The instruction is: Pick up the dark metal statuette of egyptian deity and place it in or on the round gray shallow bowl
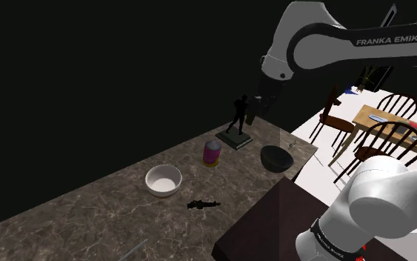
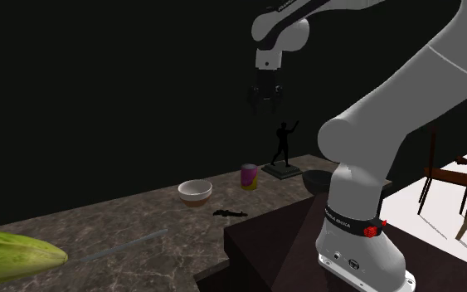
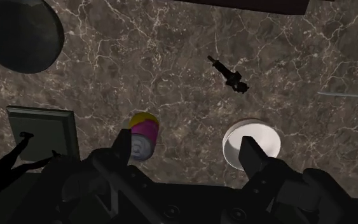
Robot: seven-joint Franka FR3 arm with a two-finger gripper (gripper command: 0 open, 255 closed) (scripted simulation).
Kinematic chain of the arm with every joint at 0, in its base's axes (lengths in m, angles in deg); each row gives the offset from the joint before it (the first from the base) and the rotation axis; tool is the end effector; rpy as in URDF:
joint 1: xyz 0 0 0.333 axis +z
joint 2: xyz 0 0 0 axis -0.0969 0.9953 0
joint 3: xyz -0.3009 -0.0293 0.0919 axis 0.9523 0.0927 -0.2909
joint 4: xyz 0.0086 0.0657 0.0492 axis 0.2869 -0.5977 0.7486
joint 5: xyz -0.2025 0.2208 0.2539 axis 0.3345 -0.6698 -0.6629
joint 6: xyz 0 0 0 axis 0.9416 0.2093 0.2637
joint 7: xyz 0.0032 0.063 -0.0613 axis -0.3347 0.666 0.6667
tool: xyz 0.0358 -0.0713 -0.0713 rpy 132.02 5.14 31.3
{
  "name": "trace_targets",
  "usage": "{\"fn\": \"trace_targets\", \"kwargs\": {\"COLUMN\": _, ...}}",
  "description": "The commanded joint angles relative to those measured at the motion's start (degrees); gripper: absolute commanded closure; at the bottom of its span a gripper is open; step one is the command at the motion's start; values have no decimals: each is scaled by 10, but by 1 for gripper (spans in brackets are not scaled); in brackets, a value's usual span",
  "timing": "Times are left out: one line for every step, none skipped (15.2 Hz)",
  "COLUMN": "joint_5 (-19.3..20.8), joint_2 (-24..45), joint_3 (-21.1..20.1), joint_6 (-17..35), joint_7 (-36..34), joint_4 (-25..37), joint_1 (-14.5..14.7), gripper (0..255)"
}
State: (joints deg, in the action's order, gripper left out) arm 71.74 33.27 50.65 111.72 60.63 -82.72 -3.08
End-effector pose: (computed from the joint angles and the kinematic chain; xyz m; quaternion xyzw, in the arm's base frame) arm 0.3506 0.0186 0.5032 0.9984 0.0173 0.0515 0.0170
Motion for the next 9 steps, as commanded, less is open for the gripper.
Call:
{"fn": "trace_targets", "kwargs": {"joint_5": -3, "joint_2": 23, "joint_3": -4, "joint_6": 34, "joint_7": 4, "joint_4": -15, "joint_1": 8, "gripper": 0}}
{"fn": "trace_targets", "kwargs": {"joint_5": -4, "joint_2": 36, "joint_3": -5, "joint_6": 52, "joint_7": 7, "joint_4": -23, "joint_1": 11, "gripper": 0}}
{"fn": "trace_targets", "kwargs": {"joint_5": -6, "joint_2": 50, "joint_3": -7, "joint_6": 71, "joint_7": 9, "joint_4": -31, "joint_1": 15, "gripper": 0}}
{"fn": "trace_targets", "kwargs": {"joint_5": -7, "joint_2": 65, "joint_3": -9, "joint_6": 90, "joint_7": 11, "joint_4": -38, "joint_1": 18, "gripper": 0}}
{"fn": "trace_targets", "kwargs": {"joint_5": -8, "joint_2": 80, "joint_3": -11, "joint_6": 109, "joint_7": 13, "joint_4": -44, "joint_1": 22, "gripper": 0}}
{"fn": "trace_targets", "kwargs": {"joint_5": -9, "joint_2": 96, "joint_3": -13, "joint_6": 128, "joint_7": 15, "joint_4": -50, "joint_1": 26, "gripper": 0}}
{"fn": "trace_targets", "kwargs": {"joint_5": -10, "joint_2": 113, "joint_3": -15, "joint_6": 147, "joint_7": 18, "joint_4": -55, "joint_1": 29, "gripper": 0}}
{"fn": "trace_targets", "kwargs": {"joint_5": -11, "joint_2": 131, "joint_3": -17, "joint_6": 167, "joint_7": 20, "joint_4": -59, "joint_1": 32, "gripper": 0}}
{"fn": "trace_targets", "kwargs": {"joint_5": -12, "joint_2": 149, "joint_3": -19, "joint_6": 186, "joint_7": 22, "joint_4": -63, "joint_1": 36, "gripper": 0}}
